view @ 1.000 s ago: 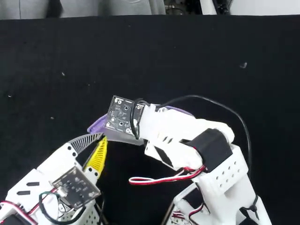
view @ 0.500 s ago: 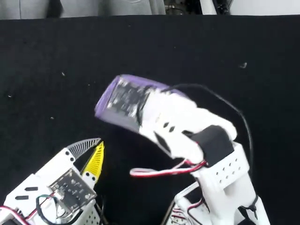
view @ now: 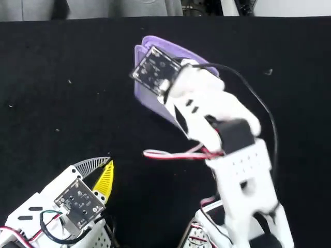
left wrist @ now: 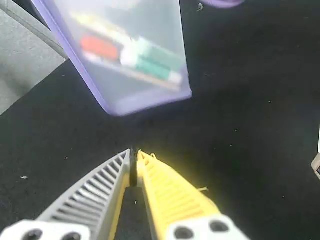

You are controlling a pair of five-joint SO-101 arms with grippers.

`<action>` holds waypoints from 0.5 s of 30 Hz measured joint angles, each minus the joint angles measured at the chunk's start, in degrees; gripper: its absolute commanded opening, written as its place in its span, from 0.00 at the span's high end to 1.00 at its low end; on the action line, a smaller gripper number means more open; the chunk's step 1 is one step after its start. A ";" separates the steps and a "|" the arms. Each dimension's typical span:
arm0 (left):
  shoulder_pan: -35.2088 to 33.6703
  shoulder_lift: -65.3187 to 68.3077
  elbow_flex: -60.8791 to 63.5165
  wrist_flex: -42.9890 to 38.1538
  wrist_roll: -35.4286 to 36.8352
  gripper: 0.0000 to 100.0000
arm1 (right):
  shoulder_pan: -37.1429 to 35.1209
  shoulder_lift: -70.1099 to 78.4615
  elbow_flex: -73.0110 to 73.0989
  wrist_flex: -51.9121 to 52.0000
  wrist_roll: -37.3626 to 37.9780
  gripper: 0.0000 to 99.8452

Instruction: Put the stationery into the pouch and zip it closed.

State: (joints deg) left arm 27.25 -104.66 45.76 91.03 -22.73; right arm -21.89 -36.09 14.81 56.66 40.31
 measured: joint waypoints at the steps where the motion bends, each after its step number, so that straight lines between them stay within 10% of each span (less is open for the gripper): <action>1: 0.00 0.00 0.00 0.00 0.00 0.97 | 0.00 0.35 0.62 0.00 0.00 0.99; 15: 0.00 0.00 0.00 0.00 0.09 0.97 | -11.34 -6.86 2.37 18.73 -3.69 0.99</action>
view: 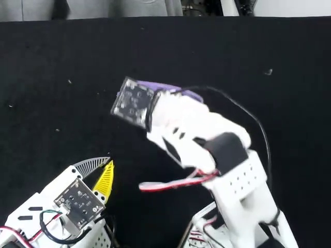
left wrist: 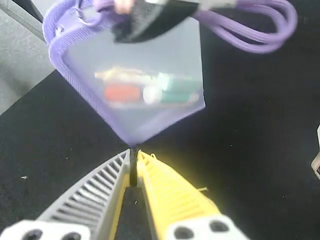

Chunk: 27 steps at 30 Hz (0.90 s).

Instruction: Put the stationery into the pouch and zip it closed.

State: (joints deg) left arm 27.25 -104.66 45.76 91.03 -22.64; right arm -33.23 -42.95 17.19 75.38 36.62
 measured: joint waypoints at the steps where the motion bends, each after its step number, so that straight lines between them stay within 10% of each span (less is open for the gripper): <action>1: 0.00 0.00 0.00 0.00 0.00 0.97 | -0.70 -0.88 0.00 1.41 -0.70 0.99; 14: -15.91 0.00 0.00 0.00 0.18 0.71 | -4.57 -7.74 2.37 11.69 -4.57 0.99; 27: -10.37 0.00 -4.04 0.00 0.26 0.70 | -8.09 -16.09 9.76 14.24 -4.57 0.99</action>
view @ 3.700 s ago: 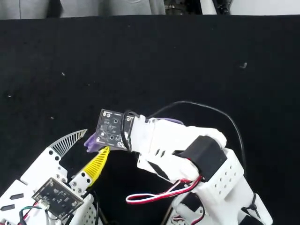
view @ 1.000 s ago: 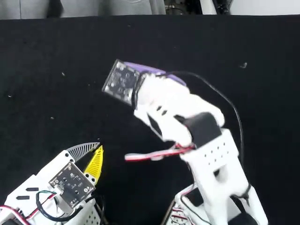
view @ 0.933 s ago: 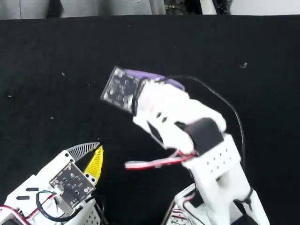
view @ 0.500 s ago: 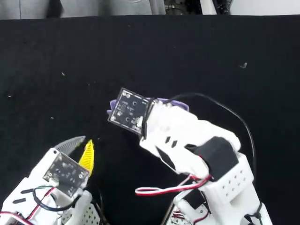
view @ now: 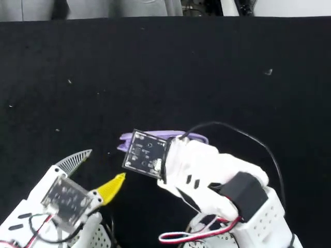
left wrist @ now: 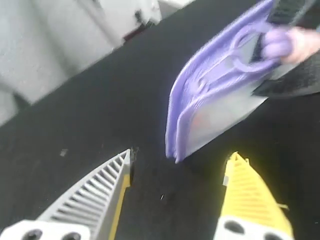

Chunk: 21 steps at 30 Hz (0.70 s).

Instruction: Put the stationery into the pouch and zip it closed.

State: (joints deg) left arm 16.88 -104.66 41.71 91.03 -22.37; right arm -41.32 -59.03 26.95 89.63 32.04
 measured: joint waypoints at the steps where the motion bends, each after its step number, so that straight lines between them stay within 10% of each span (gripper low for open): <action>1: 1.14 0.00 -0.62 0.00 0.00 0.70 | 0.00 -0.44 0.00 0.62 0.00 0.99; 21: 5.45 0.00 5.80 -4.84 -3.52 0.70 | -2.02 -4.04 0.26 6.68 1.76 0.99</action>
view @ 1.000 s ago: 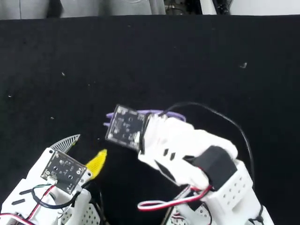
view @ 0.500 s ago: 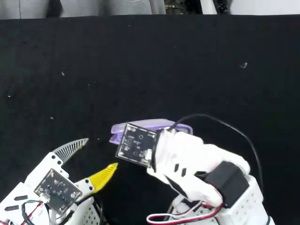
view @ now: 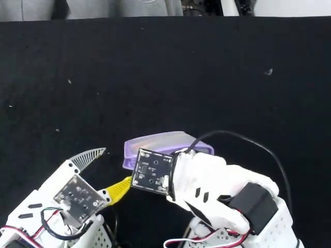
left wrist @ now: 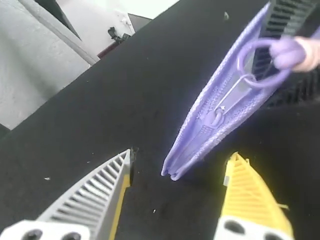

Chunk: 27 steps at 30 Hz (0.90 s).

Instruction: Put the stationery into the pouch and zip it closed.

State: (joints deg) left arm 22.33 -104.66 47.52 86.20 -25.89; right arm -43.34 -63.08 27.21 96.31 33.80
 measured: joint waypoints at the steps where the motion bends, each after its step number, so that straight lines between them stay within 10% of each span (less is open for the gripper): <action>1: 0.00 0.00 0.00 0.00 -0.62 0.70 | 0.00 0.00 0.00 0.18 0.44 0.99; 17: 0.35 0.00 6.51 -7.47 -4.48 0.70 | 0.00 -0.70 0.00 1.05 2.29 0.99; 27: 11.87 0.00 9.05 -9.41 -4.48 0.71 | 0.00 -0.70 0.00 1.05 3.16 0.99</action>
State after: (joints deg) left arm 34.20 -104.66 56.57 76.79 -30.37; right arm -43.34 -63.78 27.21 97.36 36.97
